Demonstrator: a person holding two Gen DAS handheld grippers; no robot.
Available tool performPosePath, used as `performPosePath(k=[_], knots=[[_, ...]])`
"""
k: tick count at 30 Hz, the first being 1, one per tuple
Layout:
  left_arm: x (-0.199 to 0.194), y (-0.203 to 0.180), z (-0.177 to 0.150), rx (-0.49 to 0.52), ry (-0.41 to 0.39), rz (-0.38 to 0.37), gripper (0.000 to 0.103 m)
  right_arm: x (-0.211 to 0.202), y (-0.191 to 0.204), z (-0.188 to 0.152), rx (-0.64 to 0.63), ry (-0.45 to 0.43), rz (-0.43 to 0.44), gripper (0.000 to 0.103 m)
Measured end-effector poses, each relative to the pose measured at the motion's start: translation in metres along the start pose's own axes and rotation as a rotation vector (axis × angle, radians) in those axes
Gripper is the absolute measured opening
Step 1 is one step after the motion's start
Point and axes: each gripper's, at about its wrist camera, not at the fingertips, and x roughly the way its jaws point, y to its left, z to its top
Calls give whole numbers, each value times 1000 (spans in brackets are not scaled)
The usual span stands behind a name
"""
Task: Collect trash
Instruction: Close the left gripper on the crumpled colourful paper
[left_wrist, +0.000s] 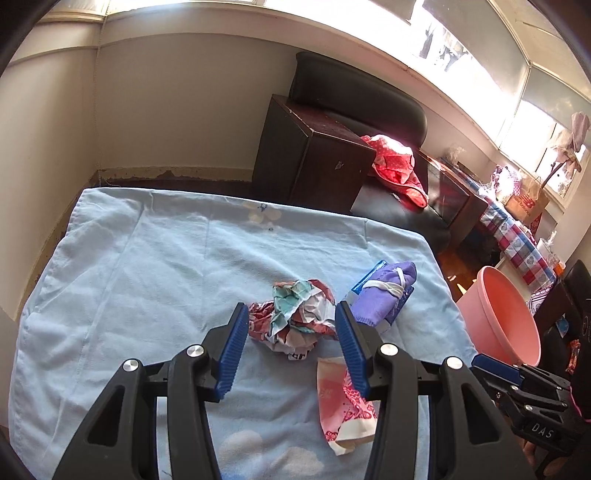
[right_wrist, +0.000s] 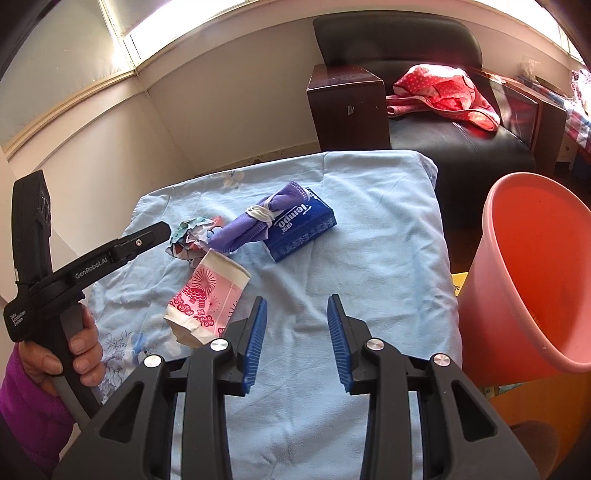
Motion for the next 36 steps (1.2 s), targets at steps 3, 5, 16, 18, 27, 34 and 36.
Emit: performPosePath(k=[3,5,16,18,27,34,36], knots=[[14,-2,2,10,14,8,46,6,-3,1,6,9,0,35],[22,-1,2,0,31,1,33,9,-2,2,4,15,3,35],[15,6,-9,-26,24,-24,7,24,16,18,15,23,119,35],[9,6,-10,-27,9,-26,7,27,19,24,35,25,153,35],[-6,9,-17,-24,-17,-20,7,53,12,53,250,36,229,52],[-10,16,-20,-39,-19,-20,7,78,13,66,300,43,167,52],[-11,17,-20,-44,-19,-20,7,85,14,66,304,57,153,52]])
